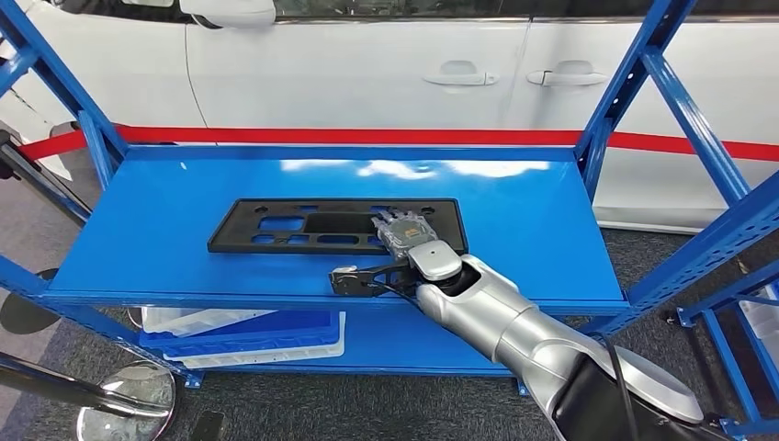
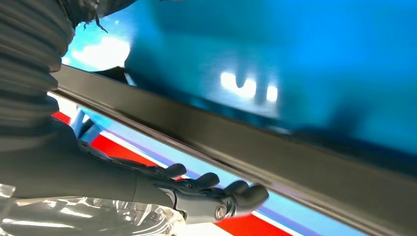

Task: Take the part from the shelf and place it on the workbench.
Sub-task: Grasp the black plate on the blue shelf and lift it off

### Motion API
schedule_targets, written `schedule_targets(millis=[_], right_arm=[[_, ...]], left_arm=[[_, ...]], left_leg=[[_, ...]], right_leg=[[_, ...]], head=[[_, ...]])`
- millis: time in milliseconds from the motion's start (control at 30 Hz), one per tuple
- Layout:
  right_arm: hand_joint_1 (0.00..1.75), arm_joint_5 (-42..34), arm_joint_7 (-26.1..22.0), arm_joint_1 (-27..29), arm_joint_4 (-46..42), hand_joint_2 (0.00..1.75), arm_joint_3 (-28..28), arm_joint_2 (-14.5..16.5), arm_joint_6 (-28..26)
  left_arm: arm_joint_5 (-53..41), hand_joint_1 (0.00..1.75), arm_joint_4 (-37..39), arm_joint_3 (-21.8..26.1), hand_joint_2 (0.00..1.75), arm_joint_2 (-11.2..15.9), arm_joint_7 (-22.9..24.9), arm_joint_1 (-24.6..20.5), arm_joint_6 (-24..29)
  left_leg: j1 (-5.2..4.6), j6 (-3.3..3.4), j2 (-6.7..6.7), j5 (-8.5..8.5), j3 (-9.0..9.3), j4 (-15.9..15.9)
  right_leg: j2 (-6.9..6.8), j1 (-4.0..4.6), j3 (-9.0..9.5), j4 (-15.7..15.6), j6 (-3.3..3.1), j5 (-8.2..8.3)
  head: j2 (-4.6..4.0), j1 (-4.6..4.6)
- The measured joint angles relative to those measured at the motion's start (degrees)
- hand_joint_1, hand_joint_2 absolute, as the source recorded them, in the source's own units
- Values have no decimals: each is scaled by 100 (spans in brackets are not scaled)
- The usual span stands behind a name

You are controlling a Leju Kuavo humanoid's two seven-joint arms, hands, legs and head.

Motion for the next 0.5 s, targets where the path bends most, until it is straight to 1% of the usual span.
schedule_targets(millis=[33,67,100,133,167,200,233,267,300,333,367,400,433,467,500], right_arm=[[0,5,11,-4,3,175,0,-2,-1],[35,10,26,-7,7,175,0,-4,1],[77,14,41,-9,12,175,0,-6,4],[120,15,53,-4,18,175,0,-7,7],[162,12,64,6,25,175,0,-8,9],[171,7,74,22,33,175,0,-9,7],[172,2,83,41,41,175,0,-11,-2],[173,-3,88,56,49,175,0,-15,-17],[174,-4,91,67,58,175,0,-19,-37],[174,-3,92,68,65,175,0,-22,-65],[175,-2,90,63,69,175,0,-24,-92],[175,-1,89,56,74,175,-1,-28,-117],[175,0,87,49,75,175,-1,-35,-138],[175,0,85,44,77,175,-2,-43,-153],[175,0,82,41,79,175,-2,-50,-168]], left_arm=[[0,0,0,-1,0,-1,-15,1,-5],[0,0,0,-1,0,-3,-40,3,-12],[0,0,0,-2,0,-4,-77,2,-25],[1,0,0,-2,0,-4,-122,-1,-43],[3,0,0,-2,0,-3,-168,-2,-66],[6,0,0,-2,0,-2,-212,1,-96],[10,0,0,-2,0,-2,-256,11,-134],[16,0,0,-2,0,-2,-302,21,-179],[24,0,0,-2,0,-2,-350,27,-230],[38,0,0,-2,0,0,-403,26,-288],[52,0,0,1,0,4,-457,20,-349],[67,0,0,4,0,9,-508,13,-408],[79,0,0,9,0,15,-556,6,-463],[85,0,0,14,0,20,-600,5,-514],[95,0,0,18,0,26,-643,8,-564]], left_leg=[[14,-33,4,-5,3,-6],[23,-62,9,-48,-11,35],[28,-86,15,-151,-71,178],[31,-101,21,-310,-185,440],[31,-113,23,-497,-342,801],[30,-120,23,-660,-512,1179],[30,-122,23,-741,-636,1453],[29,-115,23,-718,-676,1543],[26,-100,23,-600,-616,1415],[19,-74,23,-409,-456,1086],[7,-39,24,-246,-263,682],[-11,-7,26,-131,-89,329],[-28,20,26,-70,30,89],[-44,37,25,-72,77,-10],[-56,47,24,-69,89,-26]], right_leg=[[0,-1,11,-20,-37,14],[0,-6,23,-43,-75,30],[-2,-16,33,-67,-111,47],[-4,-21,39,-82,-137,58],[-5,-14,38,-85,-153,60],[-5,-4,36,-84,-164,60],[-3,7,36,-83,-168,59],[-1,18,37,-81,-170,57],[1,26,38,-77,-171,56],[2,33,40,-72,-170,55],[2,40,39,-67,-167,54],[2,52,32,-59,-158,51],[0,60,25,-55,-142,50],[-1,65,20,-55,-121,51],[-1,67,19,-58,-95,55]], head=[[0,-1],[0,-5],[0,-14],[0,-22],[0,-28],[0,-31],[0,-30],[0,-30],[0,-31],[0,-29],[0,-30],[0,-27],[0,-25],[0,-25],[0,-22]])
